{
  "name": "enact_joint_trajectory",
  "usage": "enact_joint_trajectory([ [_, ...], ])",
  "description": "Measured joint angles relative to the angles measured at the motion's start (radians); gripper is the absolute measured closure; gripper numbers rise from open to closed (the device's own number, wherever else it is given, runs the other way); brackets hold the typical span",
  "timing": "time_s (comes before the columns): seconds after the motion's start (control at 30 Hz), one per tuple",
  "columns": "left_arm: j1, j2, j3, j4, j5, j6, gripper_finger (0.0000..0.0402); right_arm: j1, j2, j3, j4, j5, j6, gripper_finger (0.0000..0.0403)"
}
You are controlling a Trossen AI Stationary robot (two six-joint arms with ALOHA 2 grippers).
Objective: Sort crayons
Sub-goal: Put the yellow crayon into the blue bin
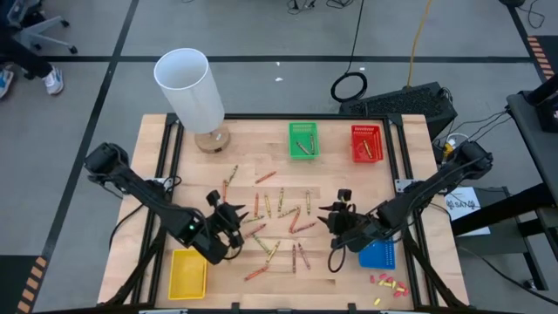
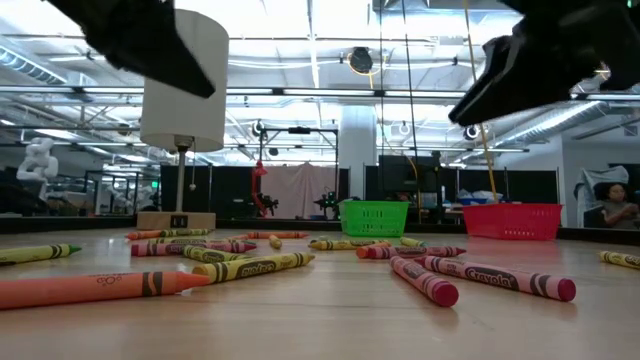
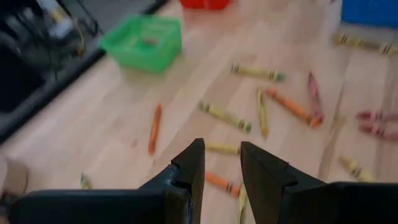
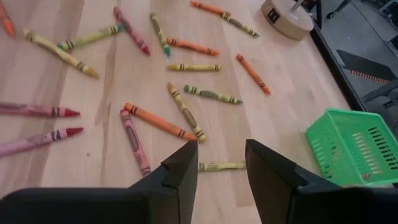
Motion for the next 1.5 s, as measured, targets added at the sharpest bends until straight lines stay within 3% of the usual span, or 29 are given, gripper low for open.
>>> enact_joint_trajectory([
  [0.3,0.007,0.131,0.0,0.162,0.012,0.201,0.0299,-0.02,0.128,0.002,0.145,-0.016,0.044,0.0284],
  [0.57,0.025,0.187,0.0,0.2,0.017,0.254,0.0299,-0.103,0.126,0.006,0.139,-0.211,0.103,0.0284],
  [0.73,0.041,0.187,0.0,0.21,0.023,0.252,0.0299,-0.11,0.126,0.008,0.13,-0.302,0.043,0.0284],
  [0.87,0.053,0.187,0.0,0.211,0.066,0.252,0.0299,-0.101,0.115,0.073,-0.065,-0.476,0.01,0.0284],
  [1.03,0.071,0.187,0.0,0.233,0.067,0.252,0.0299,-0.075,0.115,0.208,-0.343,-0.597,0.005,0.0284],
  [1.3,0.086,0.187,0.0,0.251,0.073,0.252,0.0299,-0.015,0.122,0.264,-0.509,-0.606,-0.276,0.0284],
  [1.5,0.085,0.187,0.0,0.251,0.073,0.253,0.0299,-0.01,0.123,0.264,-0.522,-0.628,-0.288,0.0284],
])
